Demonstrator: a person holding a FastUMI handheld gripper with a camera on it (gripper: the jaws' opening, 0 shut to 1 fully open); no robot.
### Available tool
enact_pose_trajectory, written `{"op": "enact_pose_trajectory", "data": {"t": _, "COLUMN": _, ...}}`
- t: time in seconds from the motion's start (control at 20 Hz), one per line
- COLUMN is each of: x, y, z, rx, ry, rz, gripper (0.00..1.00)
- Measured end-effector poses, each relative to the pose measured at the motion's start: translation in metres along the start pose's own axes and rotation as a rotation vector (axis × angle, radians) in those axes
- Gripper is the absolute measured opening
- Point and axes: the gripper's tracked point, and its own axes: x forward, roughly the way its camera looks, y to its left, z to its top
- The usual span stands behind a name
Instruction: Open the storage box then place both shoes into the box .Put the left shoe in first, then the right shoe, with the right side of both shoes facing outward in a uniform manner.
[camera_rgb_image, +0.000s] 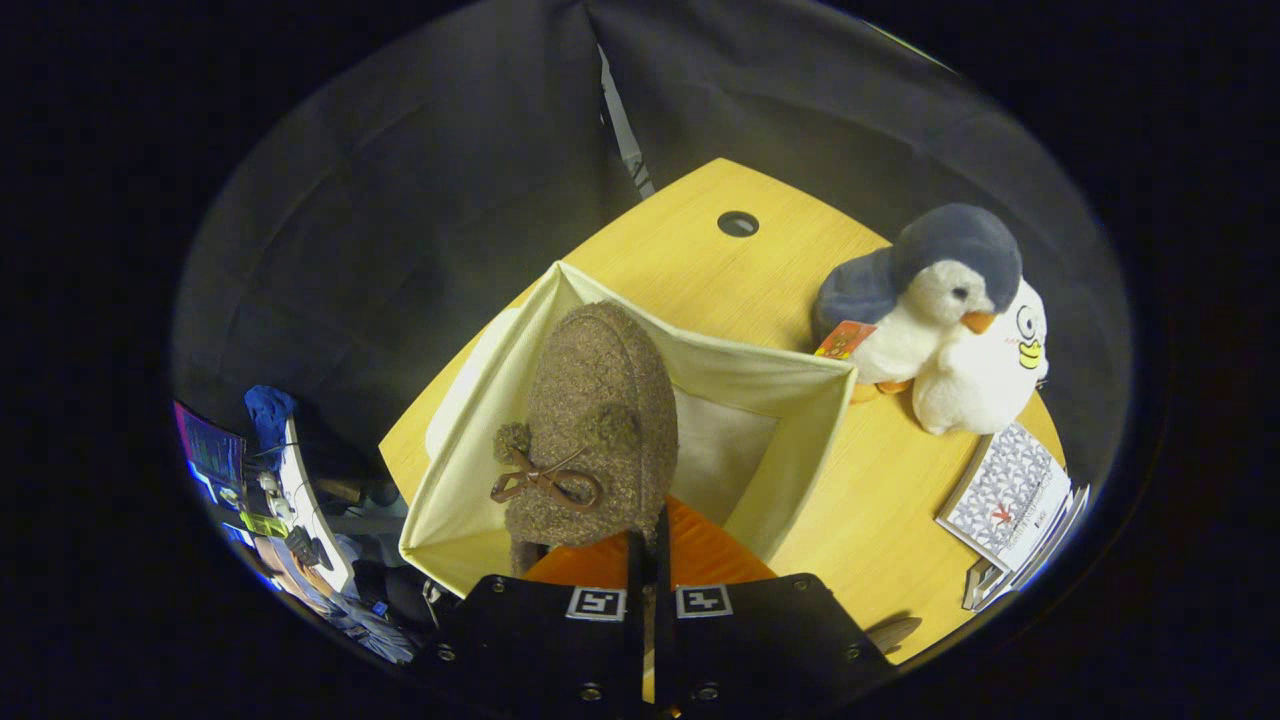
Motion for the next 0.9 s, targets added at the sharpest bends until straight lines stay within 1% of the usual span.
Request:
{"op": "enact_pose_trajectory", "data": {"t": 0.15, "x": 0.017, "y": 0.001, "z": 0.001, "rx": -0.006, "ry": 0.011, "rz": -0.001, "gripper": 0.04}}
{"op": "enact_pose_trajectory", "data": {"t": 0.25, "x": 0.016, "y": 0.008, "z": 0.002, "rx": -0.026, "ry": 0.009, "rz": 0.031, "gripper": 0.05}}
{"op": "enact_pose_trajectory", "data": {"t": 0.3, "x": 0.013, "y": 0.011, "z": 0.003, "rx": -0.044, "ry": 0.001, "rz": 0.047, "gripper": 0.36}}
{"op": "enact_pose_trajectory", "data": {"t": 0.35, "x": 0.028, "y": 0.01, "z": -0.002, "rx": -0.05, "ry": -0.018, "rz": 0.048, "gripper": 0.68}}
{"op": "enact_pose_trajectory", "data": {"t": 0.4, "x": 0.016, "y": 0.01, "z": 0.0, "rx": -0.046, "ry": -0.036, "rz": 0.046, "gripper": 0.99}}
{"op": "enact_pose_trajectory", "data": {"t": 0.45, "x": -0.002, "y": 0.009, "z": 0.003, "rx": -0.032, "ry": -0.053, "rz": 0.049, "gripper": 0.98}}
{"op": "enact_pose_trajectory", "data": {"t": 0.6, "x": -0.039, "y": 0.003, "z": 0.003, "rx": 0.014, "ry": -0.105, "rz": 0.079, "gripper": 0.99}}
{"op": "enact_pose_trajectory", "data": {"t": 0.75, "x": -0.075, "y": -0.015, "z": -0.001, "rx": 0.041, "ry": -0.169, "rz": 0.069, "gripper": 1.0}}
{"op": "enact_pose_trajectory", "data": {"t": 0.9, "x": -0.111, "y": -0.036, "z": -0.014, "rx": 0.096, "ry": -0.221, "rz": 0.06, "gripper": 0.99}}
